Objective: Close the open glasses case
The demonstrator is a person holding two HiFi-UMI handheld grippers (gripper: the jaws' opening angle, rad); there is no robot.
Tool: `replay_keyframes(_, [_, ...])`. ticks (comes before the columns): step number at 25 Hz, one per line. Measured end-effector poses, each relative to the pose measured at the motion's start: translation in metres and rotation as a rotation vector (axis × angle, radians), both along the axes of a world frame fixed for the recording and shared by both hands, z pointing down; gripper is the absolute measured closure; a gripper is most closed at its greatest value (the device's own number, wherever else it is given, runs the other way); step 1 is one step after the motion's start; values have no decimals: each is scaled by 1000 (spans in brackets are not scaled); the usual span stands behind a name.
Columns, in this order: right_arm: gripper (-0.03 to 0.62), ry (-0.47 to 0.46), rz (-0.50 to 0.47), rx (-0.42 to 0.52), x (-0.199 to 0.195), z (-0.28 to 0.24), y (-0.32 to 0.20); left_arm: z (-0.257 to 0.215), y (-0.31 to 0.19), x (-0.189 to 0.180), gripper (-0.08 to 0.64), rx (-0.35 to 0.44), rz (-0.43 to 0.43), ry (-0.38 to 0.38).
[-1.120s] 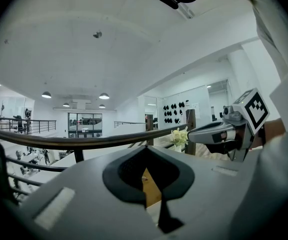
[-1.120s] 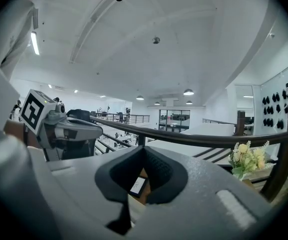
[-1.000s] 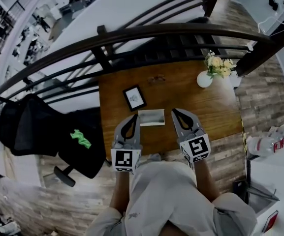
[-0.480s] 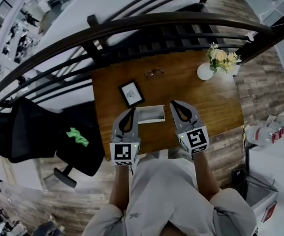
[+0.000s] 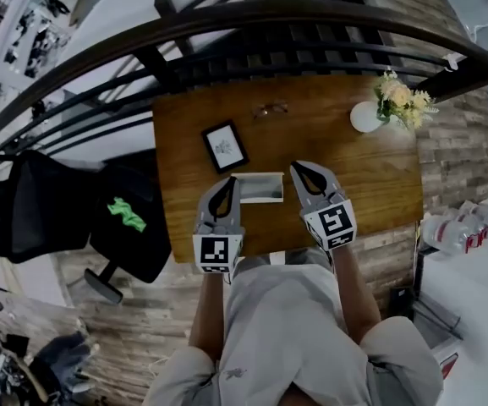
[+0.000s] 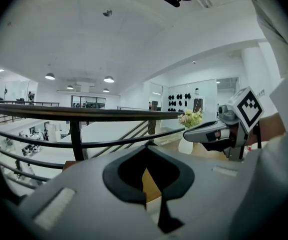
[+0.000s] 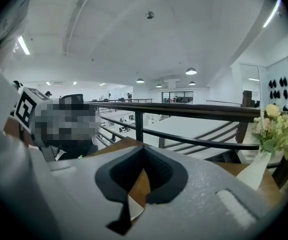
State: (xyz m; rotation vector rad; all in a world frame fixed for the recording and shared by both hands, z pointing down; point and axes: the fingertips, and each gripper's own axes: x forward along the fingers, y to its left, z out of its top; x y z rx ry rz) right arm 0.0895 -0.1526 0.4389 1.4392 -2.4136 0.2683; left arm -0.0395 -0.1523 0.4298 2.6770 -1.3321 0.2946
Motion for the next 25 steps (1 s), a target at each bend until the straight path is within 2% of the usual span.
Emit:
replay_keyframes(11, [589, 51, -155, -109, -5, 58, -9, 62, 4, 13, 540, -128, -73, -32])
replay_keyframes(25, [589, 54, -288, -210, -16, 108, -18, 115, 6, 31, 540, -232, -90, -56])
